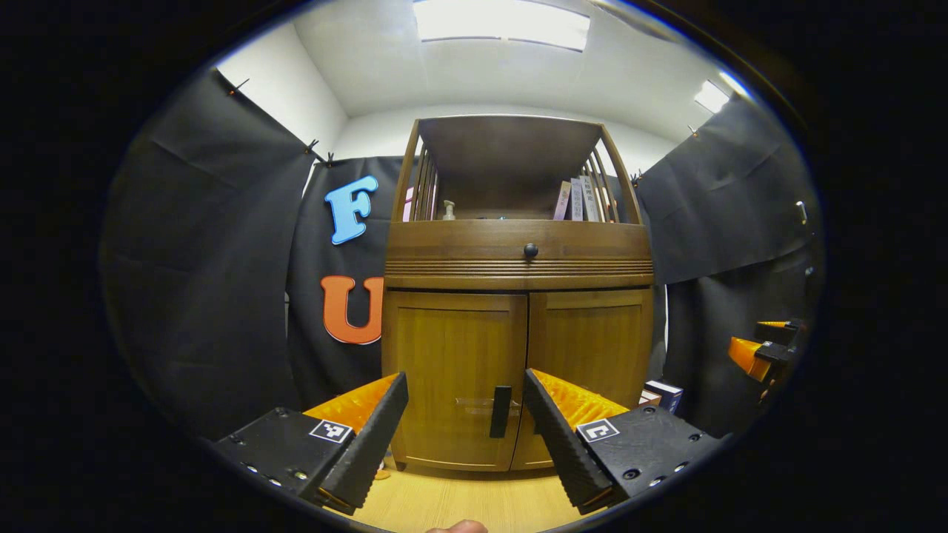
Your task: Open the right door of the double-door shoe cabinet with the right hand, and open the left door with the left hand.
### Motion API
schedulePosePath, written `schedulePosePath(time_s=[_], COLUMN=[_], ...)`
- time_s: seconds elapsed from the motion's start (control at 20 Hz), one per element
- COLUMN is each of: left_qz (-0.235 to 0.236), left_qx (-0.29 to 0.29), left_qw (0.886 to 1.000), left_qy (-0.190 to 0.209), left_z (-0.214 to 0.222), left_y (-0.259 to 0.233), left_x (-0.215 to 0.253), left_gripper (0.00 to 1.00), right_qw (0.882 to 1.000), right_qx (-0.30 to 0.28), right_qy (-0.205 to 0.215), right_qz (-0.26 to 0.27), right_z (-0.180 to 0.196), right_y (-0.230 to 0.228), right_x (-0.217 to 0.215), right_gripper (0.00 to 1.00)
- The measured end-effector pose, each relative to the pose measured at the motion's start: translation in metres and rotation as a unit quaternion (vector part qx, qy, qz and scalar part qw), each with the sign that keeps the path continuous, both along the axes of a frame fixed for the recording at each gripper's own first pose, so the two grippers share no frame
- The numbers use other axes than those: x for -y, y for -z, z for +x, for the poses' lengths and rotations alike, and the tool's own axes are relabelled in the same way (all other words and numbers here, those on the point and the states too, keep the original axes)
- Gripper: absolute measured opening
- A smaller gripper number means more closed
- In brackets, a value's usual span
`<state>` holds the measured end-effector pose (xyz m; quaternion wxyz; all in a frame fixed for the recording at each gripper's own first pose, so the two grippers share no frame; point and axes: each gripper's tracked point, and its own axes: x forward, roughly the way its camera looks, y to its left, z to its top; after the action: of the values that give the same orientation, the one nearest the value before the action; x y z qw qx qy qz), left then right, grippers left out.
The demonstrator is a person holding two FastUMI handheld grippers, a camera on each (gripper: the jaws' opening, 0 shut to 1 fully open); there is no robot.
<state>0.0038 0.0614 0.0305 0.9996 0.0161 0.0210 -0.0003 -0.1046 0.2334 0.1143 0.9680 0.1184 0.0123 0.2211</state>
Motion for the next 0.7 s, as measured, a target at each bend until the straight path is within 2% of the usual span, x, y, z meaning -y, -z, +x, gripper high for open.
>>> schedulePosePath(time_s=[0.25, 0.3, 0.35, 0.7], left_qz=[0.008, 0.011, 0.012, 0.009], left_qx=[-0.019, -0.021, -0.021, -0.026], left_qw=[1.000, 1.000, 1.000, 1.000], left_qy=[-0.001, -0.003, -0.003, -0.008], left_z=[0.008, 0.009, 0.010, 0.013], left_y=[0.008, 0.008, 0.009, 0.014], left_x=[-0.015, -0.018, -0.020, -0.045], left_gripper=[1.00, 0.94, 0.94, 0.94], right_qw=[1.000, 1.000, 1.000, 0.998], right_qx=[-0.004, -0.005, -0.004, -0.021], right_qy=[-0.016, -0.019, -0.022, -0.059], right_qz=[-0.010, -0.012, -0.013, -0.025], right_z=[0.002, 0.000, -0.002, -0.009], right_y=[-0.005, -0.004, -0.006, -0.008], right_x=[-0.039, -0.047, -0.053, -0.122], right_gripper=[1.00, 0.96, 1.00, 1.00])
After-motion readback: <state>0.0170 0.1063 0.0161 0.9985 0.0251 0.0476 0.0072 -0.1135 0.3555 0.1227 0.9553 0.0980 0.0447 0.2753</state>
